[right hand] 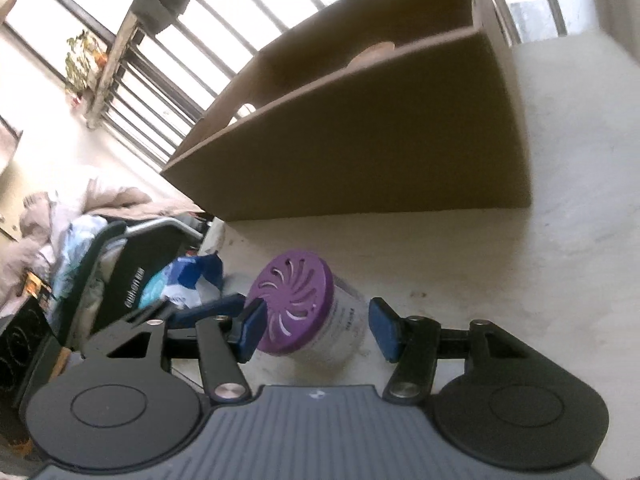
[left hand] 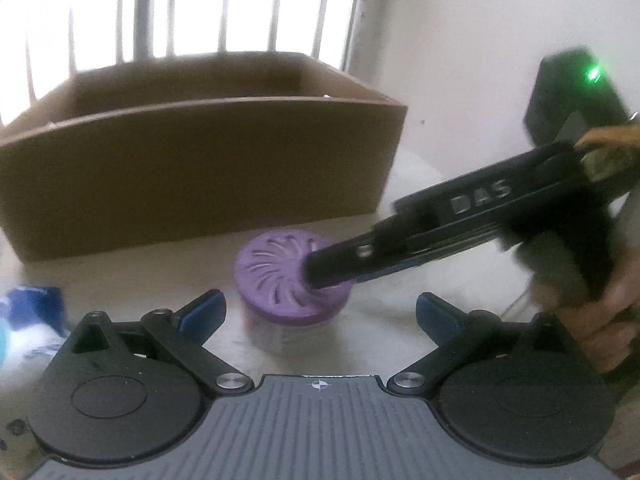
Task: Organize objects
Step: 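Move the right gripper down to the purple-lidded container, then close the right gripper around the purple-lidded container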
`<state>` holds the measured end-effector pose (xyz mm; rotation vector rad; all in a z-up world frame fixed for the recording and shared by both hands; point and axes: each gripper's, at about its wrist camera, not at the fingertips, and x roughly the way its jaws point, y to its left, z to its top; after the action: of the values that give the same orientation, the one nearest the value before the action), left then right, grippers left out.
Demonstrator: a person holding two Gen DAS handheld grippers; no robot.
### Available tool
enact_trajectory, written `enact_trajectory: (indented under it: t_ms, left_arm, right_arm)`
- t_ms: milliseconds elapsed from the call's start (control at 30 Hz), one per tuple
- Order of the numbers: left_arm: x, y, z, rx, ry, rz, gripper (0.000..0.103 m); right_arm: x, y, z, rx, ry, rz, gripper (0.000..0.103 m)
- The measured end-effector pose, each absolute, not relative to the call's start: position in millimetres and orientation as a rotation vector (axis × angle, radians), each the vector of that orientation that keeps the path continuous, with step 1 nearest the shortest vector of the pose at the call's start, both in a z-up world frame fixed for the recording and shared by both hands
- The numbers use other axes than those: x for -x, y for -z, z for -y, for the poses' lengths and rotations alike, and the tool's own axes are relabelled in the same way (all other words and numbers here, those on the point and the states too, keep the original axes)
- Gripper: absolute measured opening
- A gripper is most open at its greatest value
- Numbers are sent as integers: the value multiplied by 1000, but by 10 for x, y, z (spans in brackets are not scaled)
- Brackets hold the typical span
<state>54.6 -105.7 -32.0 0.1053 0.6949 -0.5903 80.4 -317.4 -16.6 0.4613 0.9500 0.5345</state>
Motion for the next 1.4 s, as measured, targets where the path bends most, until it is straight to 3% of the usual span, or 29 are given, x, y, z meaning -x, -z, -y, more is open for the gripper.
enact_trajectory:
  t_ms: [100, 633, 900, 967, 1400]
  left_arm:
    - [-524, 377, 1048, -162, 552, -675, 102]
    - [-695, 667, 1139, -198, 550, -666, 82]
    - [-746, 670, 1161, -189, 549, -661, 66]
    - [-742, 659, 1172, -193, 547, -661, 65]
    - [-766, 605, 1223, -205, 536, -665, 65]
  right_arm:
    - [-756, 98, 3117, -396, -517, -940, 73]
    - [-759, -28, 2500, -38, -478, -932, 83]
    - [-812, -3, 2393, -2, -472, -937, 78]
    - [-813, 0, 2395, -11, -485, -941, 73]
    - [-742, -37, 2466, -45, -492, -930, 72]
